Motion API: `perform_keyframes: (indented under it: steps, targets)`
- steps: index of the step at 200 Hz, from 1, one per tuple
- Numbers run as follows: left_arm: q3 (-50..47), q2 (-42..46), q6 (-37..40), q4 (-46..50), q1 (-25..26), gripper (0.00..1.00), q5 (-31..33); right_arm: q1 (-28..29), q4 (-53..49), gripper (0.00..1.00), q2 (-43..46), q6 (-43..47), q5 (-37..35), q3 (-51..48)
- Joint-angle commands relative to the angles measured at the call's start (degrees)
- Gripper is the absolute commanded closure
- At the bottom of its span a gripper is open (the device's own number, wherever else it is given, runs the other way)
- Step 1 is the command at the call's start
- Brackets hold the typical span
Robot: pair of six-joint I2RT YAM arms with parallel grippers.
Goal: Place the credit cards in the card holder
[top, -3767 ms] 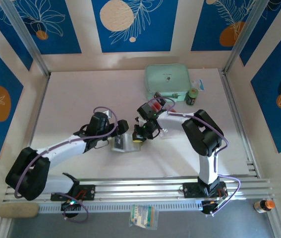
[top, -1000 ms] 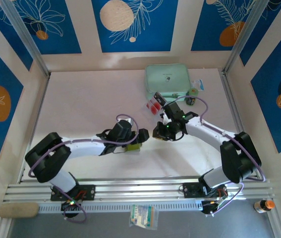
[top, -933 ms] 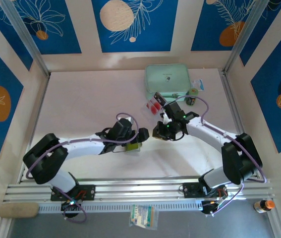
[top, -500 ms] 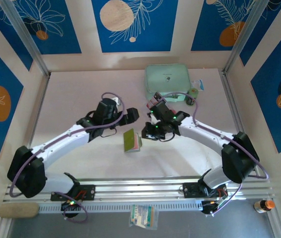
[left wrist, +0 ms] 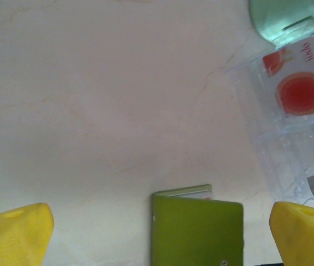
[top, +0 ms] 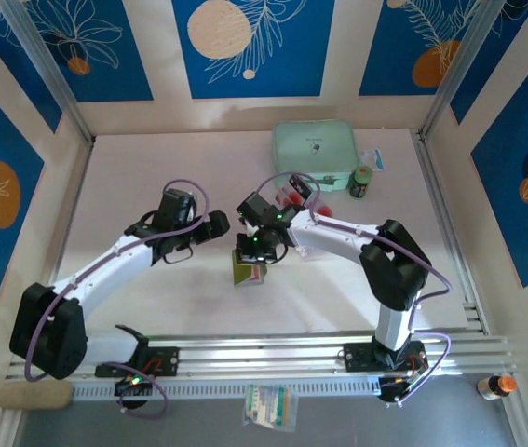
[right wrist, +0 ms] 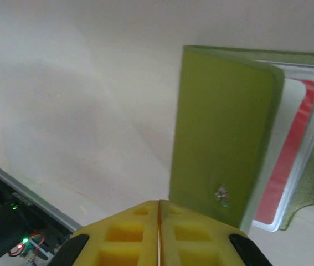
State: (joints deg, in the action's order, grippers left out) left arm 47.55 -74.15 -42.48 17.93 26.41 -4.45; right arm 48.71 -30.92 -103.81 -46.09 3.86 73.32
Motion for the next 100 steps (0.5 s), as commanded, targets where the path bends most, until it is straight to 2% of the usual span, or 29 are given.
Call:
perform_keyframes:
  steps: [1,63,100]
  targets:
    - [-0.7,-1.3,2.7,1.9,-0.1,0.00,-0.8,-0.8,-0.6,0.94,-0.2,0.0,-0.7,-2.0]
    - [-1.2,-3.6,5.1,1.8,0.5,0.00,-1.9,-3.0,3.5,0.96,1.6,-0.5,-0.4,-10.2]
    - [-1.4,-5.3,6.2,1.5,3.0,0.00,-1.7,-4.0,6.3,0.97,1.7,-0.8,0.8,-13.5]
